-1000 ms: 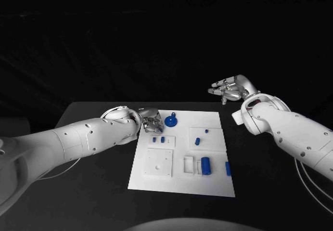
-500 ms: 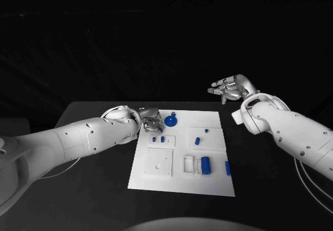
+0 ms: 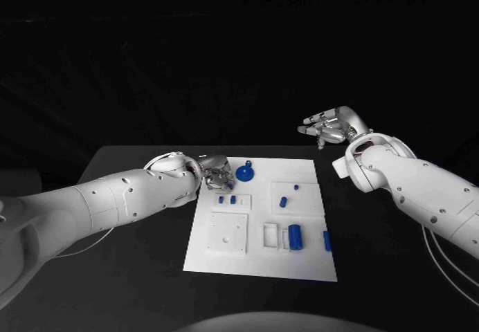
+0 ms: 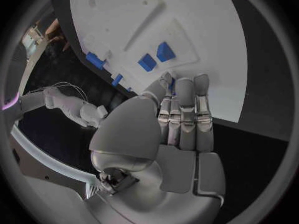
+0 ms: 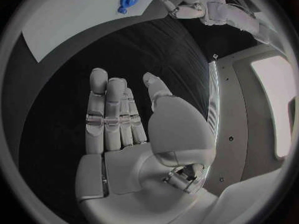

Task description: Assemble the parts on the task board

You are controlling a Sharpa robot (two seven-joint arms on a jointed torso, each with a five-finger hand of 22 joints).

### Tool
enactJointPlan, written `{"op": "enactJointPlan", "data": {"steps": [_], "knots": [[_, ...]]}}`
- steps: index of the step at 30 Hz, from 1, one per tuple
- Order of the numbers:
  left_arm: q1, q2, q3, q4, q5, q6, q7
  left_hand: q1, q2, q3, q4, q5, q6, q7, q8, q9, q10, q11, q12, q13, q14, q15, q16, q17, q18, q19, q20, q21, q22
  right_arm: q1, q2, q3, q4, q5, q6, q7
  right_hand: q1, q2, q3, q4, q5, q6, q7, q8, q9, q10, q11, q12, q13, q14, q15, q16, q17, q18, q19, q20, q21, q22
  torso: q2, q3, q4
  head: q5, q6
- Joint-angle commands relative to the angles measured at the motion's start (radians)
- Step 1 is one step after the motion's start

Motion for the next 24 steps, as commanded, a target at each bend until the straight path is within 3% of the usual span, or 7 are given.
{"op": "enactJointPlan", "data": {"steps": [1,10,16,22,24], "knots": [[-0.008,-0.003,-0.005,0.001,-0.009,0.018,-0.012,0.002,-0.008,0.001,-0.007,-0.005,-0.028,0.002,0.004,-0.003,-0.008,0.001,-0.003,0.0,-0.01,0.0,0.004,0.001,0.013,-0.01,0.002,0.007,0.021,-0.001,0.0,0.0,0.003,-0.001,0.008,0.008,-0.001,-0.004,0.004,0.001,-0.003,-0.003,0.007,-0.003,-0.001,0.002,0.004,-0.006,-0.001,0.0,0.009,-0.001,-0.002,0.02,0.03,0.006,-0.005,0.009,0.0,0.0001,0.0009,0.0,0.0],[-0.008,-0.007,-0.005,0.0,-0.002,-0.015,-0.017,-0.01,-0.04,0.027,-0.012,-0.008,-0.235,-0.026,0.003,-0.006,-0.055,0.016,-0.003,0.0,-0.023,0.011,0.002,-0.004,0.019,-0.016,0.011,0.001,0.019,-0.001,-0.001,0.0,0.002,-0.001,0.008,0.01,0.001,-0.006,0.003,-0.005,-0.008,-0.003,0.007,-0.003,-0.001,-0.004,0.007,-0.01,-0.004,-0.002,0.01,-0.002,-0.002,0.02,0.029,0.007,-0.006,0.009,0.0,-0.0006,0.0008,0.002,0.001],[-0.008,-0.01,-0.005,-0.012,0.014,-0.022,-0.032,-0.015,-0.052,0.048,-0.002,-0.005,-0.309,-0.024,0.0,-0.009,-0.091,0.029,-0.004,-0.001,-0.034,0.02,0.002,-0.009,0.029,-0.023,0.022,-0.01,0.019,-0.001,-0.002,0.0,0.003,-0.003,0.013,0.008,-0.001,-0.003,0.013,-0.015,-0.01,0.0,0.008,-0.003,-0.001,-0.011,0.012,-0.033,-0.032,-0.001,0.013,-0.001,-0.003,0.025,0.032,0.01,-0.009,0.006,0.0,0.0003,0.0002,0.002,0.002],[-0.008,-0.017,-0.003,-0.031,0.028,-0.039,-0.039,-0.006,-0.06,0.076,-0.004,0.032,-0.34,-0.02,-0.001,-0.01,-0.11,0.037,-0.003,-0.001,-0.038,0.024,-0.002,-0.016,0.037,-0.025,0.026,-0.008,0.022,-0.003,-0.008,0.0,0.006,-0.009,0.03,0.003,0.0,0.004,0.058,-0.053,-0.035,0.011,0.007,-0.004,-0.001,-0.015,0.015,-0.055,-0.037,0.002,0.013,0.003,-0.002,0.029,0.038,0.011,-0.006,-0.002,0.0,-0.0001,-0.0006,0.0,0.005],[-0.007,-0.023,0.0,-0.04,0.039,-0.053,-0.033,-0.002,-0.063,0.088,-0.007,0.037,-0.291,-0.008,0.004,-0.008,-0.124,0.043,-0.003,-0.001,-0.052,0.027,-0.021,-0.025,0.04,-0.035,0.028,-0.01,0.022,-0.007,-0.011,0.0,0.009,-0.014,0.052,0.0,0.019,0.015,0.091,-0.074,-0.047,0.018,0.008,-0.003,-0.001,-0.023,0.016,-0.067,-0.039,0.005,0.012,0.006,-0.001,0.031,0.041,0.009,-0.001,-0.002,-0.001,-0.0001,-0.0003,-0.005,0.012]]}}
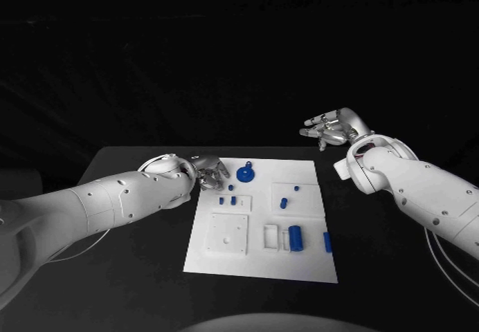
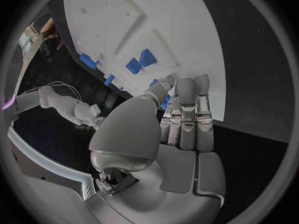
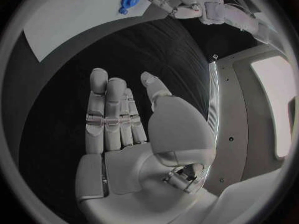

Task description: Assemble the parts on the task board

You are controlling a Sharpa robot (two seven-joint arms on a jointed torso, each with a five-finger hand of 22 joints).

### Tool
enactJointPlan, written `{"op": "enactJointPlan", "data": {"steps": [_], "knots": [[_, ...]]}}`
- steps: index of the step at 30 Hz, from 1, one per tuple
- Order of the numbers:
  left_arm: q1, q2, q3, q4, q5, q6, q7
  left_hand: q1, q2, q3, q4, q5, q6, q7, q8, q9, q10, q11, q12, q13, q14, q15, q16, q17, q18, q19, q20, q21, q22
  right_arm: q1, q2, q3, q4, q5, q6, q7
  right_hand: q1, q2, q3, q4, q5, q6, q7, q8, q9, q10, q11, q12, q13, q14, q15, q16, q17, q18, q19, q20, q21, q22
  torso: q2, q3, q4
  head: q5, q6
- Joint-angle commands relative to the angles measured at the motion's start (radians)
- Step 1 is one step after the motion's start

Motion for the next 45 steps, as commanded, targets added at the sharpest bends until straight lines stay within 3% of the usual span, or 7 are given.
{"op": "enactJointPlan", "data": {"steps": [1,4,8,13,30,41,45], "knots": [[0.0,-0.008,0.002,-0.012,0.031,-0.037,-0.008,0.004,-0.008,0.012,-0.003,0.009,0.054,0.011,0.003,0.002,-0.009,0.003,-0.004,-0.001,-0.009,0.0,-0.015,-0.007,0.015,-0.008,0.001,-0.001,0.022,-0.005,-0.004,0.0,0.007,-0.015,0.05,-0.001,0.03,0.019,0.044,-0.025,-0.003,0.011,0.003,-0.003,-0.001,-0.011,0.003,-0.014,-0.003,0.007,0.003,0.007,0.002,0.016,0.038,0.004,0.005,0.0,-0.001,-0.0001,-0.0004,-0.007,0.009],[0.001,-0.021,0.014,-0.024,0.095,-0.068,0.01,0.02,0.005,0.05,-0.014,0.025,0.185,0.051,0.028,0.012,0.019,-0.001,0.0,0.001,-0.016,-0.005,-0.032,-0.015,0.021,-0.02,-0.004,0.004,0.027,-0.013,-0.009,0.0,0.016,-0.052,0.096,-0.007,0.032,-0.004,0.247,-0.11,0.1,0.036,0.01,-0.004,-0.001,0.0,0.009,-0.034,-0.003,-0.004,0.0,0.011,0.008,0.022,0.033,-0.001,0.025,0.021,-0.002,-0.0006,-0.0017,-0.01,0.035],[0.009,-0.044,0.035,-0.03,0.278,-0.116,0.054,0.009,-0.005,0.086,-0.029,0.082,0.262,0.035,0.04,0.011,0.128,-0.035,0.035,0.003,-0.016,-0.025,-0.063,-0.028,0.011,-0.046,-0.02,0.031,0.026,-0.027,-0.017,0.0,0.026,-0.136,0.163,-0.015,-0.024,-0.029,0.398,-0.154,0.071,0.072,-0.003,-0.003,0.0,0.012,0.006,-0.059,-0.002,0.011,-0.003,0.027,0.017,0.03,0.033,-0.003,0.068,0.025,-0.004,-0.0021,-0.0019,-0.026,0.049],[0.025,-0.082,0.055,-0.006,0.545,-0.155,0.124,-0.016,0.006,0.058,-0.002,-0.04,0.266,0.04,0.018,0.009,0.088,-0.023,0.004,0.001,-0.056,-0.011,-0.168,-0.071,-0.012,-0.092,-0.012,-0.018,-0.006,-0.052,-0.02,-0.001,0.036,-0.264,0.211,-0.025,-0.025,-0.028,0.374,-0.154,0.033,0.082,-0.007,-0.003,0.001,0.014,0.004,-0.07,-0.003,0.031,-0.004,0.03,0.013,0.033,0.037,-0.003,0.102,0.022,-0.012,-0.0061,-0.0051,-0.042,0.065],[0.063,-0.188,0.078,0.182,0.944,-0.101,0.235,-0.02,0.012,-0.142,0.1,-0.092,0.16,0.05,0.007,0.005,-0.136,0.056,0.002,-0.001,-0.095,0.118,-0.979,-0.261,-0.027,-0.226,0.123,-0.309,-0.544,-0.134,-0.01,0.0,0.049,-0.6,0.208,-0.071,-0.037,-0.051,0.302,-0.143,-0.064,0.066,-0.005,-0.003,0.0,-0.05,0.021,-0.076,-0.007,0.044,0.012,0.027,-0.003,0.043,0.037,0.014,0.109,0.0,-0.053,-0.028,0.0068,-0.077,0.085],[0.064,-0.197,0.079,0.215,1.037,-0.075,0.253,-0.004,0.026,-0.289,0.127,-0.094,0.101,0.044,0.004,0.003,-0.207,0.063,0.004,-0.003,-0.318,0.167,-1.007,-0.273,-0.02,-0.309,0.203,-0.303,-1.091,-0.169,0.007,-0.001,0.065,-0.701,0.234,-0.124,0.004,-0.054,0.165,-0.113,-0.139,0.04,-0.003,-0.003,0.0,-0.1,0.033,-0.075,-0.007,0.042,0.023,0.027,-0.024,0.054,0.036,0.027,0.099,-0.043,-0.063,-0.0487,0.0142,-0.067,0.073],[0.064,-0.196,0.079,0.223,1.051,-0.076,0.259,-0.002,0.024,-0.291,0.124,-0.094,0.099,0.046,0.002,0.003,-0.208,0.065,0.002,-0.001,-0.321,0.168,-1.007,-0.272,-0.019,-0.29,0.205,-0.304,-1.168,-0.173,0.015,-0.008,0.062,-0.723,0.215,-0.136,0.01,-0.055,0.142,-0.106,-0.139,0.019,-0.015,-0.003,0.0,-0.094,0.029,-0.076,-0.007,0.044,0.018,0.03,-0.03,0.049,0.038,0.025,0.104,-0.051,-0.063,-0.0486,0.0121,-0.062,0.056]]}}
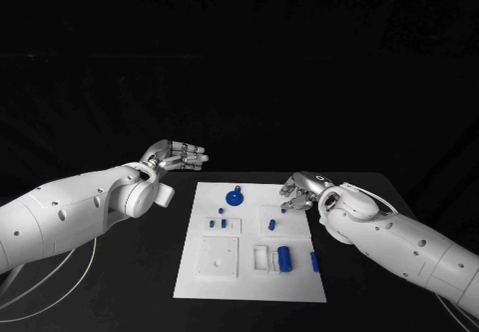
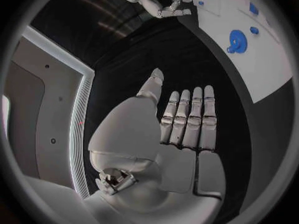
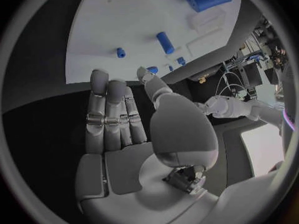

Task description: Assemble the parts on the task board

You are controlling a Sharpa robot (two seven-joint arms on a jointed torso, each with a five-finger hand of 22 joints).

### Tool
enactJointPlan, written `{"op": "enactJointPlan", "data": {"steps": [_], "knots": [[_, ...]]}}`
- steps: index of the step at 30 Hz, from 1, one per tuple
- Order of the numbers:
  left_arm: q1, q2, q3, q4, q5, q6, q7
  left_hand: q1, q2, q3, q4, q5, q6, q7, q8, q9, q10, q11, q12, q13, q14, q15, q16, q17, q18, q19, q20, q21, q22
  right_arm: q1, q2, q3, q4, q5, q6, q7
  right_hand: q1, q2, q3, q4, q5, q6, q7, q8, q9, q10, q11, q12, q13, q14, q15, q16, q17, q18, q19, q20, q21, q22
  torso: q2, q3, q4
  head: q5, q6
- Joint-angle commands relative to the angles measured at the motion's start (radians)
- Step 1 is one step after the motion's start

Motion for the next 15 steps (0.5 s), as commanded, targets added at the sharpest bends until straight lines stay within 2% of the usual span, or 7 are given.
{"op": "enactJointPlan", "data": {"steps": [1,3,5,9,10,13,15], "knots": [[0.002,0.002,0.001,0.011,0.06,0.019,0.035,0.005,0.001,-0.002,-0.001,-0.003,-0.005,0.003,-0.007,-0.001,-0.006,0.003,0.002,0.001,-0.007,0.0,-0.003,0.0,-0.003,0.007,0.0,0.002,-0.022,-0.004,0.007,-0.008,-0.002,-0.078,0.005,-0.038,0.008,-0.002,-0.022,0.005,-0.003,-0.009,-0.006,-0.004,0.0,0.0,-0.007,-0.005,-0.001,0.003,0.001,0.002,-0.004,0.006,0.038,0.002,0.006,-0.006,-0.002,-0.0033,-0.0004,0.006,-0.017],[0.002,0.002,0.001,0.016,0.066,0.017,0.039,0.003,0.003,-0.004,-0.002,-0.003,0.002,0.008,-0.007,-0.001,-0.005,0.005,0.002,0.001,-0.008,0.002,-0.004,-0.001,-0.004,0.029,-0.002,0.003,-0.09,-0.005,0.009,-0.014,-0.004,-0.089,0.006,-0.048,0.016,0.001,-0.04,0.016,-0.008,-0.001,-0.006,-0.003,0.0,0.0,-0.008,-0.005,-0.001,0.006,-0.001,0.003,-0.01,-0.002,0.037,-0.002,0.015,-0.015,-0.001,-0.0028,-0.0001,0.007,-0.023],[0.002,0.004,0.001,0.021,0.072,0.017,0.044,-0.005,0.0,-0.009,0.003,-0.01,0.001,0.011,-0.007,-0.001,-0.005,0.007,0.002,0.001,-0.009,0.003,-0.004,-0.001,-0.004,0.029,-0.003,0.004,-0.09,-0.006,0.012,-0.02,-0.01,-0.103,0.007,-0.059,0.015,0.002,-0.041,0.017,-0.012,0.003,-0.004,-0.003,0.0,0.001,-0.007,-0.005,-0.001,0.006,0.001,0.004,-0.01,-0.002,0.037,-0.001,0.016,-0.017,-0.002,-0.0054,0.0014,0.005,-0.03],[0.002,0.007,0.001,0.025,0.077,0.019,0.051,-0.035,-0.021,-0.04,0.025,-0.028,-0.002,0.011,-0.007,-0.001,-0.008,0.008,0.001,0.001,-0.015,0.004,-0.004,-0.001,-0.005,0.03,-0.004,0.005,-0.09,-0.008,0.017,-0.029,-0.02,-0.121,0.009,-0.073,0.02,-0.001,-0.029,0.022,-0.024,0.006,-0.003,-0.004,-0.001,0.001,-0.006,-0.005,-0.001,0.005,0.003,0.008,-0.013,0.001,0.036,0.001,0.023,-0.026,-0.002,-0.0069,0.0024,0.001,-0.037],[0.002,0.008,0.001,0.026,0.078,0.019,0.052,-0.035,-0.022,-0.043,0.027,-0.028,-0.004,0.012,-0.007,-0.001,-0.009,0.008,0.0,0.001,-0.016,0.004,-0.004,-0.001,-0.006,0.031,-0.004,0.005,-0.09,-0.008,0.019,-0.031,-0.024,-0.124,0.01,-0.075,0.02,-0.005,-0.019,0.022,-0.027,0.006,-0.003,-0.004,-0.001,0.0,-0.006,-0.005,-0.001,0.005,0.003,0.008,-0.014,0.001,0.037,0.001,0.026,-0.028,-0.001,-0.0052,0.0012,0.0,-0.039],[0.002,0.008,0.001,0.028,0.081,0.021,0.055,-0.02,-0.019,-0.06,0.044,-0.028,-0.005,0.012,-0.007,-0.001,-0.011,0.009,0.001,0.001,-0.019,0.004,-0.004,-0.001,-0.008,0.035,-0.006,0.005,-0.09,-0.009,0.024,-0.037,-0.031,-0.13,0.005,-0.077,0.021,-0.001,0.005,0.021,-0.037,0.008,-0.003,-0.004,-0.001,0.001,-0.006,-0.005,-0.001,0.005,0.003,0.01,-0.015,0.002,0.036,0.001,0.029,-0.033,-0.001,-0.0041,-0.0005,0.006,-0.04],[0.002,0.008,0.001,0.03,0.082,0.022,0.056,-0.018,-0.017,-0.061,0.045,-0.028,-0.006,0.014,-0.007,-0.001,-0.012,0.011,0.001,0.001,-0.022,0.005,-0.004,-0.001,-0.006,0.038,-0.007,0.006,-0.09,-0.01,0.028,-0.041,-0.036,-0.133,0.001,-0.077,0.016,-0.005,0.052,0.012,-0.06,0.01,-0.002,-0.003,-0.001,0.006,-0.006,-0.007,-0.002,0.006,0.003,0.011,-0.016,0.001,0.036,0.001,0.033,-0.034,-0.001,-0.003,-0.0013,0.008,-0.039]]}}
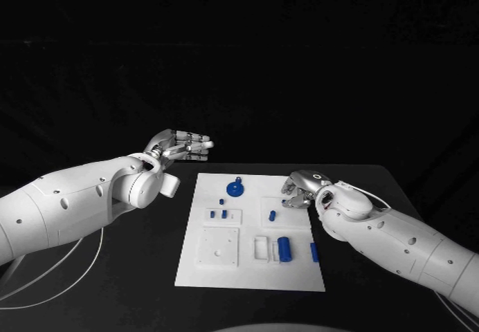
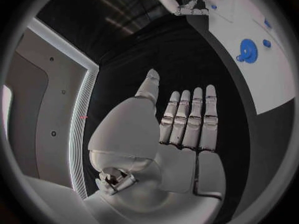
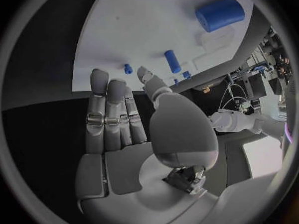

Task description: Assemble the parts on the task board

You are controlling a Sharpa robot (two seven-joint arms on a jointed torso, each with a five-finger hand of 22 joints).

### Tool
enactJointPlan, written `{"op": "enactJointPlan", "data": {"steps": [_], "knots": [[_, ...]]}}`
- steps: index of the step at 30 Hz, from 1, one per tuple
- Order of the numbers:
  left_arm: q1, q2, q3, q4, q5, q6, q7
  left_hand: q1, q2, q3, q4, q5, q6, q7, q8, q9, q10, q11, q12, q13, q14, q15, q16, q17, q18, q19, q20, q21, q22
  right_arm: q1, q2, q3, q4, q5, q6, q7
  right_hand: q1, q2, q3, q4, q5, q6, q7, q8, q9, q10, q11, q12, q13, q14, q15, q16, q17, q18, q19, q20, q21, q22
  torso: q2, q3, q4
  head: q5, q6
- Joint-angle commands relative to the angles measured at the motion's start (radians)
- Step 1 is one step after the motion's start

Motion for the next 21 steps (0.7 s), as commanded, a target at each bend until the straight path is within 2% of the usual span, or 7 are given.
{"op": "enactJointPlan", "data": {"steps": [1,3,5,8,15,18,21], "knots": [[0.002,0.002,0.001,0.005,0.025,0.017,0.028,0.004,0.006,-0.006,-0.001,-0.003,-0.002,0.004,-0.006,-0.001,-0.005,0.005,0.001,0.001,-0.01,0.0,-0.004,-0.001,-0.006,0.011,0.0,0.007,0.0,-0.002,0.007,-0.005,-0.007,-0.048,-0.001,-0.023,0.0,-0.001,0.058,-0.009,-0.019,0.009,0.002,-0.004,-0.001,0.008,-0.006,-0.006,-0.001,0.006,0.002,0.007,-0.002,0.002,0.036,0.0,0.007,-0.003,0.001,0.0027,-0.0022,0.004,-0.002],[0.002,0.001,0.001,0.006,0.025,0.017,0.027,0.005,0.006,-0.007,-0.001,-0.003,-0.005,0.008,-0.007,-0.001,-0.005,0.007,0.001,0.001,-0.009,0.001,-0.004,-0.001,-0.005,0.013,0.0,0.007,0.0,-0.003,0.01,-0.008,-0.012,-0.053,-0.006,-0.025,-0.002,-0.002,0.107,-0.018,-0.04,0.013,0.004,-0.004,-0.001,0.012,-0.007,-0.006,-0.002,0.006,0.002,0.008,-0.002,0.001,0.036,0.0,0.01,-0.003,0.0,0.0029,-0.0015,0.002,-0.001],[0.002,0.001,0.001,0.007,0.026,0.017,0.028,0.004,0.004,-0.008,0.0,-0.003,-0.029,0.022,-0.009,-0.002,-0.005,0.01,0.001,0.001,-0.01,0.002,-0.004,-0.001,-0.004,0.016,0.0,0.007,0.0,-0.004,0.014,-0.011,-0.018,-0.059,-0.016,-0.026,-0.015,-0.016,0.173,-0.025,-0.049,0.016,0.006,-0.003,0.0,0.016,-0.007,-0.006,-0.002,0.007,0.001,0.009,-0.002,0.001,0.036,-0.001,0.014,-0.003,0.0,0.0022,-0.0002,0.001,-0.003],[0.002,0.0,0.001,0.009,0.027,0.018,0.028,0.004,0.005,-0.008,0.0,-0.003,-0.025,0.022,-0.007,-0.002,-0.005,0.012,0.001,0.001,-0.012,0.004,-0.004,-0.001,-0.003,0.016,0.0,0.007,0.0,-0.005,0.018,-0.014,-0.023,-0.066,-0.026,-0.024,-0.026,-0.03,0.244,-0.024,-0.057,0.024,0.007,-0.003,0.0,0.024,-0.008,-0.006,-0.002,0.009,0.0,0.01,-0.003,0.001,0.036,-0.003,0.021,-0.001,0.001,0.0022,-0.0001,0.002,-0.004],[0.002,0.001,0.001,0.01,0.029,0.023,0.027,0.003,0.006,-0.008,0.002,-0.002,-0.019,0.026,-0.007,-0.001,-0.004,0.016,0.001,0.001,-0.011,0.008,-0.004,-0.001,-0.002,0.019,0.0,0.006,0.0,-0.006,0.029,-0.023,-0.032,-0.067,-0.031,-0.017,-0.025,-0.03,0.314,-0.006,-0.082,0.038,0.005,-0.003,0.0,0.042,-0.015,-0.006,-0.001,0.011,-0.003,0.012,-0.002,-0.003,0.035,-0.005,0.04,0.004,0.001,0.001,0.0001,0.001,-0.008],[0.002,0.002,0.001,0.009,0.029,0.025,0.026,-0.003,-0.001,-0.009,0.006,-0.002,-0.079,0.042,-0.01,-0.004,-0.007,0.025,0.001,0.001,-0.016,0.014,-0.004,-0.001,-0.001,0.02,0.001,0.006,0.0,-0.006,0.032,-0.026,-0.037,-0.064,-0.029,-0.012,-0.04,-0.009,0.34,0.02,-0.127,0.043,0.004,-0.003,0.0,0.045,-0.016,-0.006,-0.001,0.011,-0.004,0.012,-0.002,-0.004,0.035,-0.006,0.041,0.004,0.001,0.0004,-0.0001,0.004,-0.008],[0.002,0.003,0.001,0.009,0.029,0.028,0.026,-0.005,-0.006,-0.002,0.013,-0.002,-0.078,0.042,-0.008,-0.003,-0.008,0.025,0.001,0.001,-0.018,0.015,-0.004,-0.002,0.002,0.02,0.003,0.005,-0.001,-0.007,0.035,-0.03,-0.042,-0.06,-0.027,-0.009,-0.043,-0.019,0.37,0.033,-0.137,0.047,0.003,-0.003,0.0,0.05,-0.018,-0.006,-0.001,0.012,-0.005,0.012,-0.002,-0.006,0.035,-0.007,0.043,0.003,0.001,0.0005,-0.0002,0.005,-0.01]]}}
